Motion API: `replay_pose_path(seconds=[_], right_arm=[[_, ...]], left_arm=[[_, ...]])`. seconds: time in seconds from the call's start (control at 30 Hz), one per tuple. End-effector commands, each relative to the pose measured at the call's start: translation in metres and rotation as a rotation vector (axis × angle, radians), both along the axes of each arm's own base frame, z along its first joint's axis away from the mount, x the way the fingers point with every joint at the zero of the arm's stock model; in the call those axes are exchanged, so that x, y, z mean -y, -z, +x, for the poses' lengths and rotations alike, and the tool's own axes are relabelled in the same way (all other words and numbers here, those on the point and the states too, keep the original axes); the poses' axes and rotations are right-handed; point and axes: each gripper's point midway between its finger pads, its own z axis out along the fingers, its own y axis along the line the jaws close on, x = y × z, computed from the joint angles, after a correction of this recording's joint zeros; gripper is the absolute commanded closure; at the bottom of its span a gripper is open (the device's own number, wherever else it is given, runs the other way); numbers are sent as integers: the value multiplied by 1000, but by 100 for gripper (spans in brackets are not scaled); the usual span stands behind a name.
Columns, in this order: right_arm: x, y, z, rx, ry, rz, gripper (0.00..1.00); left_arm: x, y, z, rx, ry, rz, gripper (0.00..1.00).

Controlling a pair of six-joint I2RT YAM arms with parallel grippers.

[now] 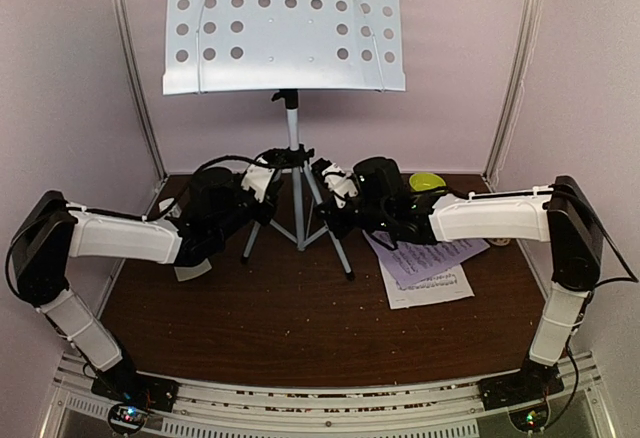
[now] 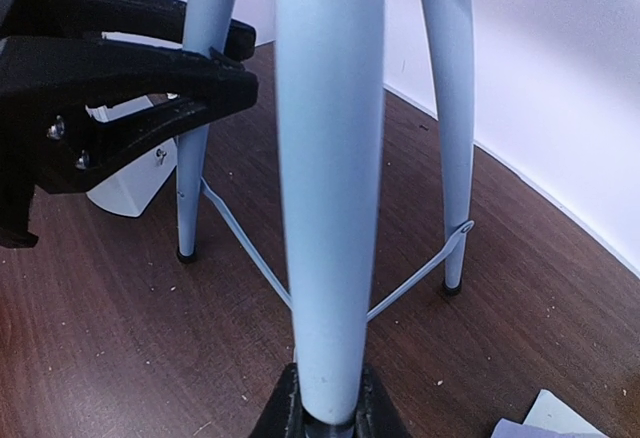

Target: Set up the instrument practice props

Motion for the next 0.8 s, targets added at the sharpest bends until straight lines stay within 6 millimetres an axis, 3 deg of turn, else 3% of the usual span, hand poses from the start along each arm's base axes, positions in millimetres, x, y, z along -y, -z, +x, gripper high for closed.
replay_pose_path(seconds=[0.0, 0.17, 0.33, 0.47, 0.57, 0.77], right_arm=[[30, -14, 19, 49, 113, -31, 85], [20, -31, 4, 63, 40, 10, 45], [28, -37, -8, 59, 18, 37, 24], [37, -10, -16, 7, -24, -3, 15], [43, 17, -18, -66, -53, -18, 0], [46, 57, -12, -133, -50, -84, 3]], left_arm=[[-14, 95, -13, -265, 7, 282, 88], [-7, 87, -23, -283, 57, 207, 58], [-13, 79, -35, -292, 67, 139, 34], [-24, 86, -45, -321, 84, 112, 24], [-33, 94, -47, -362, 95, 109, 21], [-44, 109, -36, -437, 101, 167, 22]])
